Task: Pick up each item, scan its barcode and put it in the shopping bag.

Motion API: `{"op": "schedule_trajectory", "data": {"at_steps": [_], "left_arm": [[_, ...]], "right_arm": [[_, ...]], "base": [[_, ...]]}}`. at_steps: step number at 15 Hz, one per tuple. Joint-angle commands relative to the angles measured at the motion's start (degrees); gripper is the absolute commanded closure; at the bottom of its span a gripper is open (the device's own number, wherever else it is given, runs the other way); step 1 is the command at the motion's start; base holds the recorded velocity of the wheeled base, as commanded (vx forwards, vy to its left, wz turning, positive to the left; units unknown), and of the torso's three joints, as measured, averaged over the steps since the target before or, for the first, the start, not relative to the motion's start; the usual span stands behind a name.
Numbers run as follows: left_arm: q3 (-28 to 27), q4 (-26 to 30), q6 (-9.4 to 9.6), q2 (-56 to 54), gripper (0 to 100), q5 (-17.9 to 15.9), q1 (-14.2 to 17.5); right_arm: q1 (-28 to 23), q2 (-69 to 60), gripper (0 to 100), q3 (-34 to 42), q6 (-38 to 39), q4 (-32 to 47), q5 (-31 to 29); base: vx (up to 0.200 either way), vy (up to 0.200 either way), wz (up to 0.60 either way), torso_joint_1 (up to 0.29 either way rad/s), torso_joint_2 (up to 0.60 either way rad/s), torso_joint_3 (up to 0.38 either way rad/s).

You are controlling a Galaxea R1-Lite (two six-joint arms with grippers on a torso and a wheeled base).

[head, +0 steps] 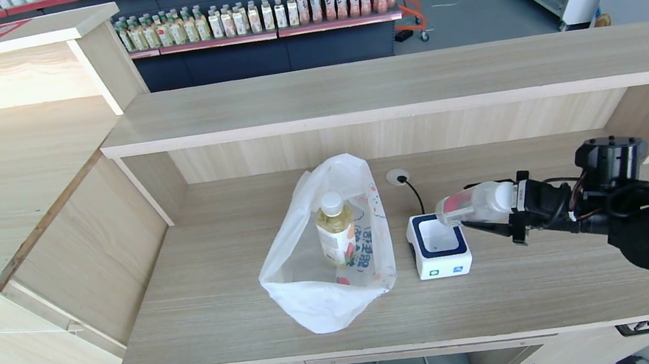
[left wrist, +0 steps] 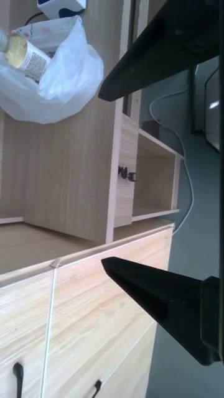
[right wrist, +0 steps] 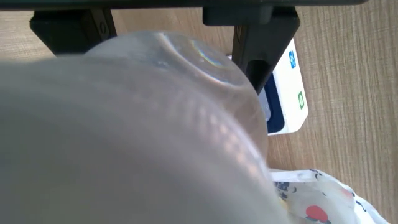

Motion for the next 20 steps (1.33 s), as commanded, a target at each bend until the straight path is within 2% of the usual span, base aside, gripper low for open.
{"op": "schedule_trajectory", "data": {"at_steps": [1,10,20], "left_arm": [[0.0,0.0,-0.02,0.0,0,0.0,0.0],[0.0,0.0,-0.02,0.0,0,0.0,0.0],[0.0,0.0,-0.02,0.0,0,0.0,0.0]], "right_arm": [[0.0,1.6,100,-0.5,-0.1,-0.1,-0.1],[1.1,5.2,100,-5.5,-0.2,0.0,0.7],[1.3,5.3,100,-6.2,-0.2,-0.1,0.6]], "base": [[0.000,0.000,0.00,0.000,0.00,0.000],[0.000,0.000,0.00,0.000,0.00,0.000],[0.000,0.000,0.00,0.000,0.00,0.000]]}}
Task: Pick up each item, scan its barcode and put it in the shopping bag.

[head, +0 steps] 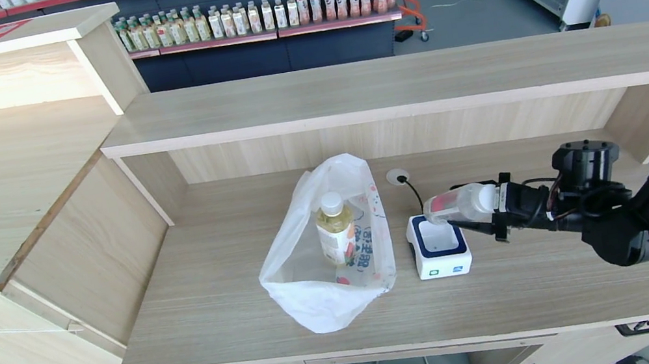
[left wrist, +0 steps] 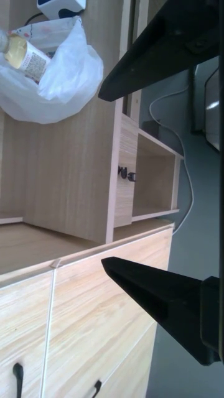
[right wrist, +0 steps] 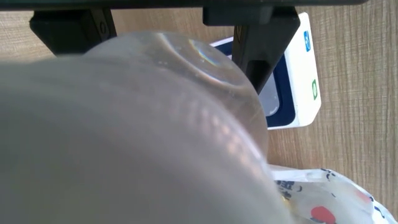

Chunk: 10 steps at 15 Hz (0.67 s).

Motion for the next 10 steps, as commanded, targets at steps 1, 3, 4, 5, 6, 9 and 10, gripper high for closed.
{"op": "schedule_trajectory", "data": {"at_steps": [1,3,4,5,6,9,10], "left_arm": [[0.0,0.0,-0.02,0.0,0,0.0,0.0],[0.0,0.0,-0.02,0.0,0,0.0,0.0],[0.0,0.0,-0.02,0.0,0,0.0,0.0],[0.0,0.0,-0.02,0.0,0,0.0,0.0],[0.0,0.0,-0.02,0.0,0,0.0,0.0],[0.0,0.0,-0.02,0.0,0,0.0,0.0],[0.0,0.0,-0.02,0.0,0,0.0,0.0]], "right_arm": [[0.0,-0.5,100,0.4,0.0,0.0,0.0],[-0.1,-3.4,100,0.3,0.7,0.6,0.2],[-0.3,-5.9,100,0.1,3.2,1.5,1.1],[-0.7,-10.0,100,-0.2,7.6,4.5,1.8],[-1.4,-14.9,100,-0.5,12.8,9.0,1.6],[-1.6,-28.6,100,2.6,33.0,18.7,1.1],[-1.6,-30.8,100,4.2,39.2,18.7,0.2]], "base": [[0.000,0.000,0.00,0.000,0.00,0.000],[0.000,0.000,0.00,0.000,0.00,0.000],[0.000,0.000,0.00,0.000,0.00,0.000],[0.000,0.000,0.00,0.000,0.00,0.000],[0.000,0.000,0.00,0.000,0.00,0.000],[0.000,0.000,0.00,0.000,0.00,0.000],[0.000,0.000,0.00,0.000,0.00,0.000]]}}
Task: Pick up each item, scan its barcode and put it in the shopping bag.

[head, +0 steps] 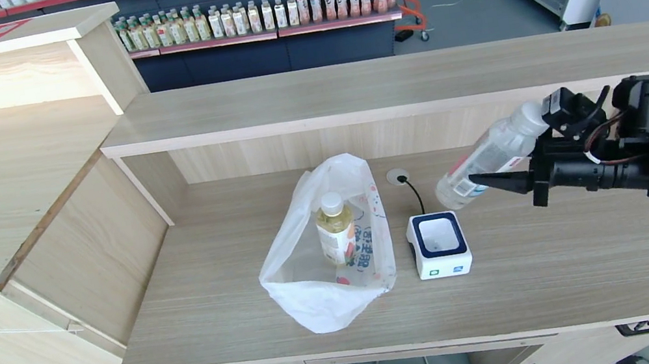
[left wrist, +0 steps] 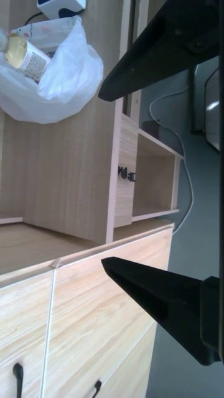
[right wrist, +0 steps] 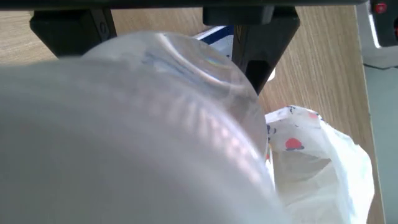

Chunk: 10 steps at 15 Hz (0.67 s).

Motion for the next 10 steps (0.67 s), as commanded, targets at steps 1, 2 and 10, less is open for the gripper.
{"op": "schedule_trajectory", "data": {"at_steps": [1,2,10], "left_arm": [[0.0,0.0,-0.02,0.0,0,0.0,0.0],[0.0,0.0,-0.02,0.0,0,0.0,0.0],[0.0,0.0,-0.02,0.0,0,0.0,0.0]], "right_arm": [[0.0,-13.8,100,6.4,15.7,2.5,-3.9],[1.2,-16.3,100,9.3,22.8,2.5,-7.1],[3.1,-19.6,100,20.5,33.0,2.7,-15.6]], "base": [[0.000,0.000,0.00,0.000,0.00,0.000],[0.000,0.000,0.00,0.000,0.00,0.000],[0.000,0.000,0.00,0.000,0.00,0.000]]}}
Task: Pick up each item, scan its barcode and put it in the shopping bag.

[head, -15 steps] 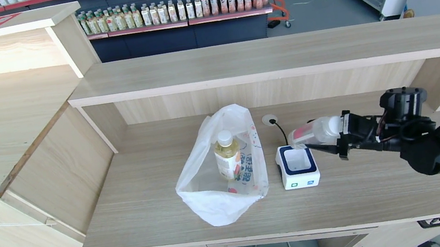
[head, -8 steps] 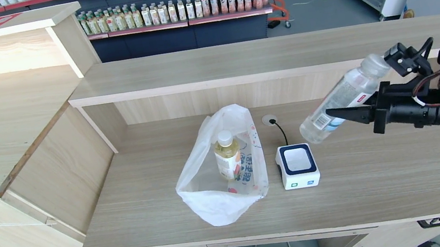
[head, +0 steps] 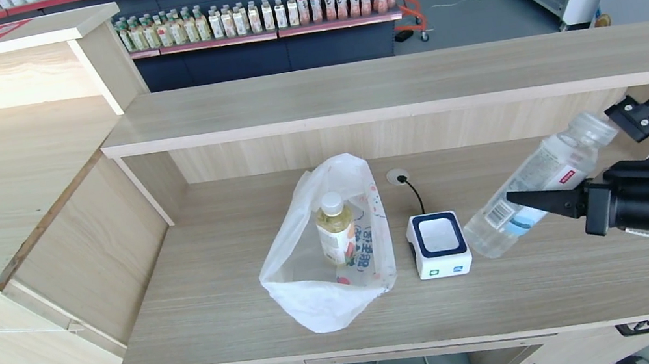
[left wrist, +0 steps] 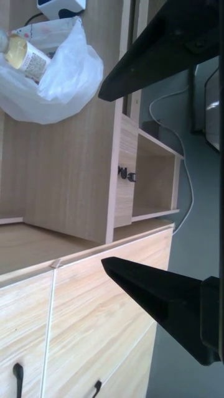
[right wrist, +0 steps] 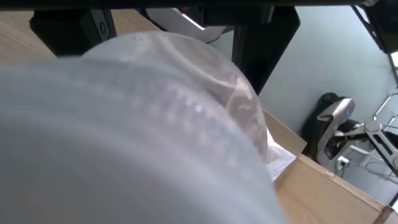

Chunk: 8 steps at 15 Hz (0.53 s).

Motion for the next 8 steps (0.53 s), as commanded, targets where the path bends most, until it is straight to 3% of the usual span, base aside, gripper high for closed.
{"op": "schedule_trajectory", "data": {"at_steps": [1,7,8], "left_arm": [[0.0,0.0,-0.02,0.0,0,0.0,0.0],[0.0,0.0,-0.02,0.0,0,0.0,0.0],[0.0,0.0,-0.02,0.0,0,0.0,0.0]], "right_arm": [[-0.1,-0.6,100,0.7,0.2,0.0,-0.7],[3.3,0.7,100,1.4,5.0,-0.3,-2.5],[5.2,2.0,100,0.8,5.0,-0.5,-5.1]], "base": [[0.000,0.000,0.00,0.000,0.00,0.000],[0.000,0.200,0.00,0.006,0.00,0.003],[0.000,0.000,0.00,0.000,0.00,0.000]]}}
